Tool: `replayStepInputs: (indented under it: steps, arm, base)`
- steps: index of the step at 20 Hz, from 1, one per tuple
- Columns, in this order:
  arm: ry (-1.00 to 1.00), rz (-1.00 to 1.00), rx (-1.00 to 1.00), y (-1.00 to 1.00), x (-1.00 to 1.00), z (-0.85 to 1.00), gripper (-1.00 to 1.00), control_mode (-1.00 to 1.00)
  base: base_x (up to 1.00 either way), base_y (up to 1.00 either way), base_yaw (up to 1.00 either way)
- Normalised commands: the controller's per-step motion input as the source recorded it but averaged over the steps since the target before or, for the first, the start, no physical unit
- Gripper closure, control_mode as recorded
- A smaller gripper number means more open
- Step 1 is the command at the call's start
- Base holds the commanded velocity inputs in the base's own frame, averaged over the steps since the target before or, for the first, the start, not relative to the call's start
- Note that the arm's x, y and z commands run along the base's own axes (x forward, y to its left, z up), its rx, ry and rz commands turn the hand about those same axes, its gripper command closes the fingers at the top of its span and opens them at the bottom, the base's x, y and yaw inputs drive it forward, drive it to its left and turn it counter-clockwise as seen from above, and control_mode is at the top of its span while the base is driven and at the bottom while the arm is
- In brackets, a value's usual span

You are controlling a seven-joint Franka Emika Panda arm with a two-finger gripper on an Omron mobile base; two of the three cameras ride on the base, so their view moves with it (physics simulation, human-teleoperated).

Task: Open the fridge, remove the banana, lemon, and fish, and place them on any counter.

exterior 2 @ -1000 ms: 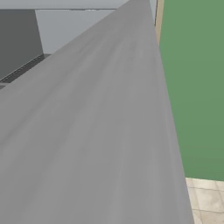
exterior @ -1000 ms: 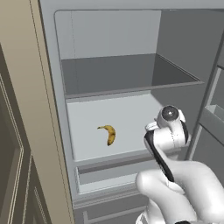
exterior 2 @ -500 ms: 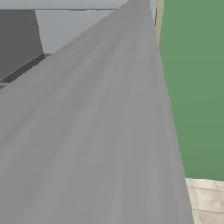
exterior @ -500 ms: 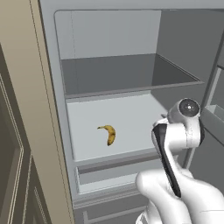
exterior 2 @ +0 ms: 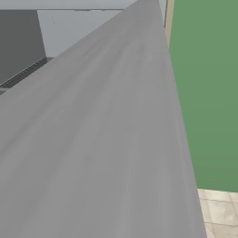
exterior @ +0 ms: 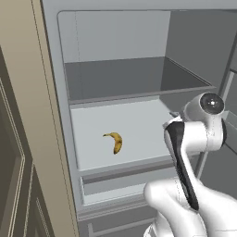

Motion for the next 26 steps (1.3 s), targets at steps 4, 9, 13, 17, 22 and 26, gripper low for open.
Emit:
replayStepInputs:
  steps: [4, 9, 13, 17, 22, 26]
  arm:
    - [0.0, 0.02, 0.0, 0.06, -0.27, 0.65, 1.0, -1.0]
    - [-0.01, 0.0, -0.02, 0.0, -0.59, 0.34, 1.0, -1.0]
    - [-0.01, 0.0, -0.03, 0.09, -0.47, 0.13, 1.0, -1.0]
    - [0.0, 0.02, -0.04, 0.27, -0.14, 0.01, 1.0, -1.0]
    - [0.0, 0.04, -0.04, 0.29, 0.0, 0.0, 1.0, -1.0]
    - [0.02, 0.04, -0.03, 0.14, 0.0, -0.01, 1.0, -1.0]
  base:
    - [0.0, 0.0, 0.0]
    - [0.0, 0.0, 0.0]
    - [0.0, 0.0, 0.0]
    - [0.0, 0.0, 0.0]
    - [0.0, 0.0, 0.0]
    - [0.0, 0.0, 0.0]
